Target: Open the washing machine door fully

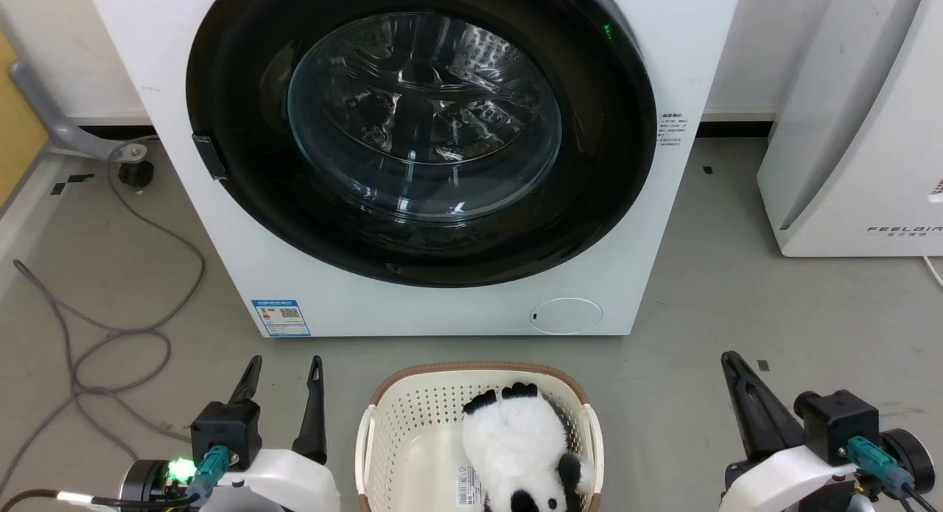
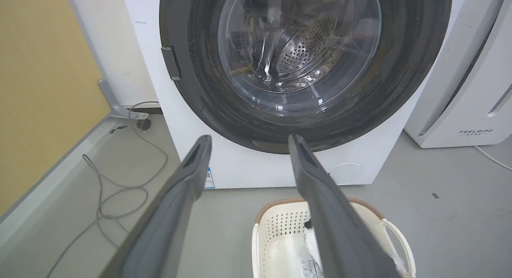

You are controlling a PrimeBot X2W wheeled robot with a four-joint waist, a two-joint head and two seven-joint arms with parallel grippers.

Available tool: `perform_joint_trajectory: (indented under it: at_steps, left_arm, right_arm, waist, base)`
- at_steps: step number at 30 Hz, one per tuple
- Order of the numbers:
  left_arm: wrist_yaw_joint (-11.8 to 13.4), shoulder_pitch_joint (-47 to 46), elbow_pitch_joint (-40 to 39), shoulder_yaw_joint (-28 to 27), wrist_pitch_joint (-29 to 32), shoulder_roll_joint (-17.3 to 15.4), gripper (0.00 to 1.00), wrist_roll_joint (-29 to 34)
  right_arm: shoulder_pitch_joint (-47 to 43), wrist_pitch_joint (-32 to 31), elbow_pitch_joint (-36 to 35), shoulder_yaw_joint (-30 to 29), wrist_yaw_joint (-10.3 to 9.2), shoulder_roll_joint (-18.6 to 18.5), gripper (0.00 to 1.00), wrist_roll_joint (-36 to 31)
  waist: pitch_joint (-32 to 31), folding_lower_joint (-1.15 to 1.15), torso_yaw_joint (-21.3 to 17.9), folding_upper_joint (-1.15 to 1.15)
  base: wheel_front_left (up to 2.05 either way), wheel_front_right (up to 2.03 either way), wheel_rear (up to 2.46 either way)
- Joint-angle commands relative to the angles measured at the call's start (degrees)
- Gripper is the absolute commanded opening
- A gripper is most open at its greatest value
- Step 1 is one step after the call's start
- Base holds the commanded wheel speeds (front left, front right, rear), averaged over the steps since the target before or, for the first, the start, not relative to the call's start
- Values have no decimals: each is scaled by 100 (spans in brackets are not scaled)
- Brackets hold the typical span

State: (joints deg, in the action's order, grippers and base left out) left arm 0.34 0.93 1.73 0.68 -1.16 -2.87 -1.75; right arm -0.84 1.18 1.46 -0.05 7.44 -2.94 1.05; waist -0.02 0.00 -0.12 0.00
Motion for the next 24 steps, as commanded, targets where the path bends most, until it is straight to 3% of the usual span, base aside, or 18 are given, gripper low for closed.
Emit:
perform_joint_trajectory:
  at_steps: [1,13,24]
  left_arm:
    - [-27,-42,39,12,-71,0,100,-42]
    - [-67,-43,74,14,-215,0,100,-164]
    - [-104,-70,120,45,-347,0,100,-296]
  right_arm:
    - [-33,54,34,-17,1,1,0,39]
    - [-25,201,213,-51,1,1,0,761]
    - [173,346,407,-111,1,2,0,2503]
  waist:
    - [0,0,0,0]
    - [-13,0,11,0]
    - [-4,0,15,0]
  base:
    - [0,0,0]
    - [0,0,0]
    - [0,0,0]
